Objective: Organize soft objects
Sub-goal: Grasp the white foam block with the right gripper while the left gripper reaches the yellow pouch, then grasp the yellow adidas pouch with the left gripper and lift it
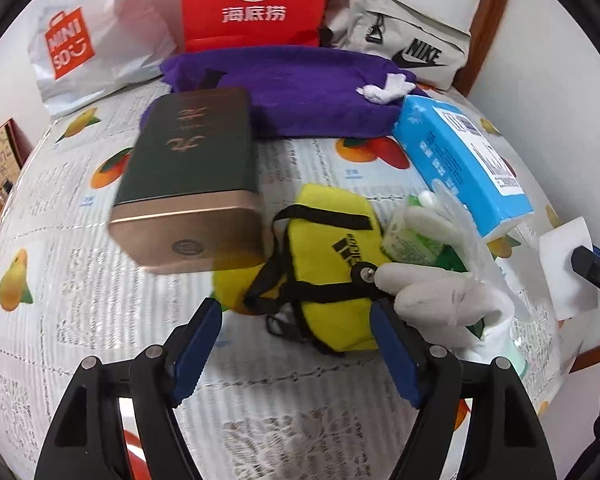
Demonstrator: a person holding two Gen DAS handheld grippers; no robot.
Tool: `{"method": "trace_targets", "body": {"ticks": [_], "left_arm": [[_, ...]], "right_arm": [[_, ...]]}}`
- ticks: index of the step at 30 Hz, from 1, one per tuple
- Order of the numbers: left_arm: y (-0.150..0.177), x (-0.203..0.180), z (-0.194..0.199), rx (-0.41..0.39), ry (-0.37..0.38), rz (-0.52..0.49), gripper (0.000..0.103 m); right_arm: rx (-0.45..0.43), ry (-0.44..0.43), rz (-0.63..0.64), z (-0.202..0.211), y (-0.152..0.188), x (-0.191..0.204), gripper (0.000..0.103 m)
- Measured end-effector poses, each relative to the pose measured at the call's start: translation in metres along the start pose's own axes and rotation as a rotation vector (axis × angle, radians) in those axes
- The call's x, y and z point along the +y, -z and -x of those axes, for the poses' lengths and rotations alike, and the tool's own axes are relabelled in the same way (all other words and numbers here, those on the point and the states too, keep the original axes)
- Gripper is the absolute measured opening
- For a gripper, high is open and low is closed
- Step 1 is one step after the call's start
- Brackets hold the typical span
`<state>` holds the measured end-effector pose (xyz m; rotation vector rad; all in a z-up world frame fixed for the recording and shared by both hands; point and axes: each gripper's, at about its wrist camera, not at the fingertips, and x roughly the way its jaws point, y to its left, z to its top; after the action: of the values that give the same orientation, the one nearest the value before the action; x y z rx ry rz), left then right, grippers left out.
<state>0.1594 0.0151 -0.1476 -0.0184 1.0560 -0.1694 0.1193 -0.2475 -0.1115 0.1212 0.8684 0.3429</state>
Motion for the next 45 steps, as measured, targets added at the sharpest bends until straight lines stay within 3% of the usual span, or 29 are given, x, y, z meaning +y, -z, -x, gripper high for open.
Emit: {"method": "trace_targets", "body": {"ticks": [5,13,14,16,18,19,21,24,33,45], "left_arm": [[-0.003,-0.015,-0.006,0.006,-0.022,-0.034,0.083],[-0.004,-0.026,-0.023,0.018,-0.062,-0.003,0.095],[-0.003,-0.024,-0.023,0.007,-0.048,0.015,0.093],[0.000,-0.020,-0.021,-0.002,0.013,0.031,0.079],[0.004,-0.018,-0.017,-0.010,0.045,0.031,0.057],[0.006,-0.018,-0.015,-0.014,0.047,0.026,0.052],[0.010,-0.016,-0.010,-0.026,0.045,0.017,0.032],[0.016,-0.006,-0.002,-0.036,0.081,0.041,0.018],[0.029,0.006,0.027,-0.100,0.098,0.067,0.009],[0.047,0.029,0.061,-0.149,0.032,0.116,0.008]], "right_arm": [[0.009,-0.008,0.000,-0.002,0.003,-0.002,0.043],[0.031,-0.033,-0.022,-0.009,0.008,-0.005,0.043],[0.031,-0.034,-0.021,-0.009,0.009,-0.004,0.043],[0.030,-0.037,-0.020,-0.008,0.010,-0.004,0.043],[0.028,-0.038,-0.022,-0.007,0.011,-0.005,0.043],[0.027,-0.038,-0.025,-0.007,0.011,-0.006,0.043],[0.028,-0.041,-0.031,-0.007,0.012,-0.007,0.043],[0.033,-0.049,-0.044,-0.011,0.015,-0.009,0.043],[0.035,-0.041,-0.066,-0.012,0.026,-0.011,0.043],[0.031,0.030,-0.099,-0.019,0.041,-0.025,0.041]]}}
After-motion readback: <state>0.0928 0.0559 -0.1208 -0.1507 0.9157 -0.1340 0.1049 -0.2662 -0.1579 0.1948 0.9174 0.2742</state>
